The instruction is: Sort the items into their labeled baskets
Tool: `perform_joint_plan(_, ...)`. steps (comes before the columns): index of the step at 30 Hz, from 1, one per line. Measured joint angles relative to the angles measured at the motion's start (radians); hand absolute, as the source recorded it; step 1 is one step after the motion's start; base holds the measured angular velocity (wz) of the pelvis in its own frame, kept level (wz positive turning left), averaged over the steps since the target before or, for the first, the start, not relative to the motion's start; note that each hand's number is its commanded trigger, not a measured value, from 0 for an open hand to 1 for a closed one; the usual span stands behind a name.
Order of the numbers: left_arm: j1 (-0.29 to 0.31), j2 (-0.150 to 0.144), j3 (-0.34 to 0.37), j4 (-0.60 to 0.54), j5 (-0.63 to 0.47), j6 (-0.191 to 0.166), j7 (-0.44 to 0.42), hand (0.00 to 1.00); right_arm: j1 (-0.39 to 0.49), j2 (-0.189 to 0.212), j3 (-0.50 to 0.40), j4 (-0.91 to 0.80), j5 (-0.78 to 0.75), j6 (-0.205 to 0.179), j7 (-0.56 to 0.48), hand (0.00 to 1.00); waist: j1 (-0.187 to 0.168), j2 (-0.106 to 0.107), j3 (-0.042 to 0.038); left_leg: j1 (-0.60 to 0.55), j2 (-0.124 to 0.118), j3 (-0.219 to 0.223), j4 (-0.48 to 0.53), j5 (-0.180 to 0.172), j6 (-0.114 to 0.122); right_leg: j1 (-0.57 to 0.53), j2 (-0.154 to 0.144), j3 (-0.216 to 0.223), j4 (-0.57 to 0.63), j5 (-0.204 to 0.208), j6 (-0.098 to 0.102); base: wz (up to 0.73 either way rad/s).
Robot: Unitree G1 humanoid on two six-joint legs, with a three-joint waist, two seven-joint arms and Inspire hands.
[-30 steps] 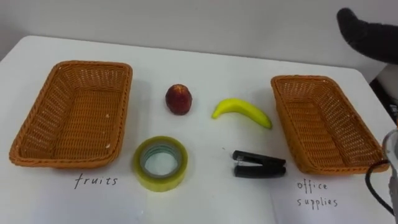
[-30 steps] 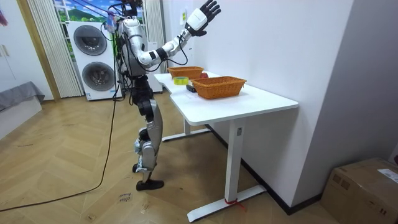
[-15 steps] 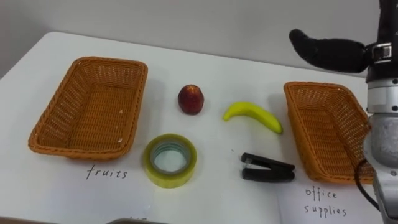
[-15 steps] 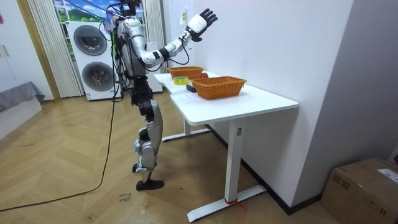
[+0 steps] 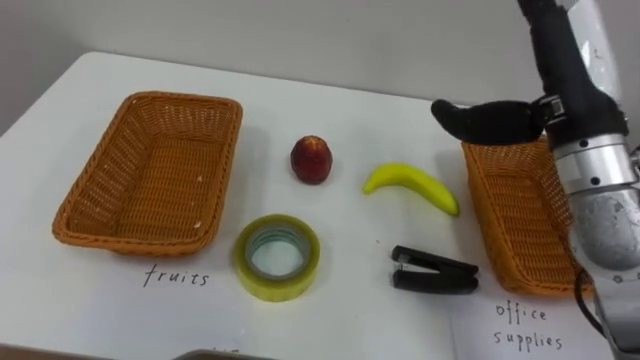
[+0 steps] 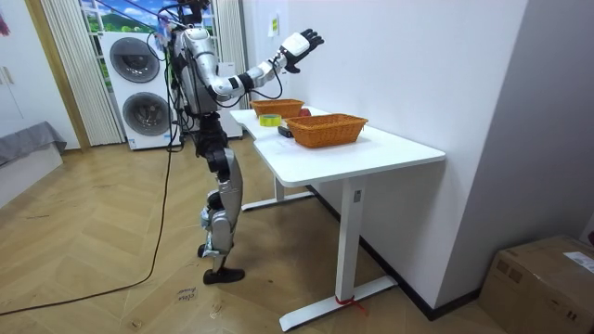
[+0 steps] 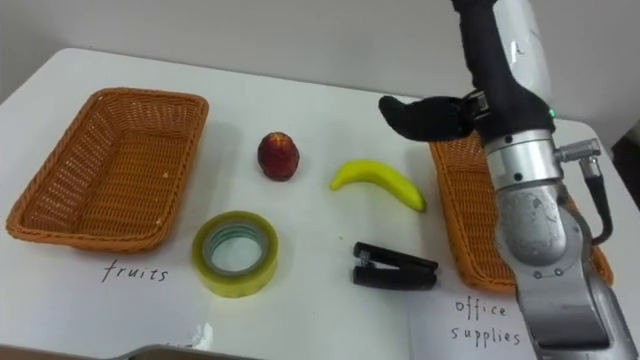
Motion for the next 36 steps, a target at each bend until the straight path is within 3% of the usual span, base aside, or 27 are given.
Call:
perform_joint_plan(6,-0.002,0.008,-0.001,0.000,0.011,0.000,-0.023,0.00,0.008,-0.055,0.017,0.009,0.001,0.020,0.086,0.00,0.000,-0.012,0.0022,0.010,0.000,-0.002,0.000,0.000,0.000,0.009,0.000,-0.002,-0.002,0.000,0.000,0.00)
perform_joint_plan(11,-0.002,0.022,-0.002,-0.011,0.016,0.000,-0.045,0.00,0.008,-0.055,0.019,0.033,0.000,0.035,0.168,0.00,0.000,-0.024,0.0057,0.008,0.000,-0.001,0.002,0.000,0.000,0.010,-0.001,-0.008,-0.002,0.000,0.000,0.00)
perform_joint_plan(16,-0.003,0.040,-0.002,-0.012,0.028,0.000,-0.046,0.00,0.008,-0.055,0.019,0.033,-0.003,0.038,0.239,0.00,0.004,-0.026,0.0045,0.000,0.000,0.001,0.003,0.000,0.000,-0.001,-0.001,-0.005,-0.003,0.001,0.000,0.00)
perform_joint_plan(25,-0.016,0.041,-0.004,-0.012,0.028,0.000,-0.063,0.00,0.021,-0.056,0.062,0.034,-0.001,0.050,0.341,0.00,0.027,-0.027,0.0031,0.000,0.001,0.002,0.003,0.000,0.001,-0.004,0.001,-0.004,-0.003,0.001,0.000,0.00)
perform_joint_plan(29,-0.017,0.041,-0.024,-0.012,0.028,0.001,-0.069,0.00,0.040,-0.055,0.099,0.036,-0.005,0.077,0.379,0.00,0.029,-0.023,0.0061,0.002,0.001,0.002,0.000,0.000,0.001,-0.002,0.000,-0.006,-0.003,0.001,0.000,0.00)
perform_joint_plan(36,-0.025,0.041,-0.024,-0.011,0.028,0.001,-0.070,0.00,0.055,-0.055,0.101,0.040,-0.005,0.087,0.437,0.00,0.028,-0.030,0.0096,0.002,0.001,0.002,0.000,0.000,0.001,0.003,0.000,-0.008,-0.003,0.001,0.000,0.00)
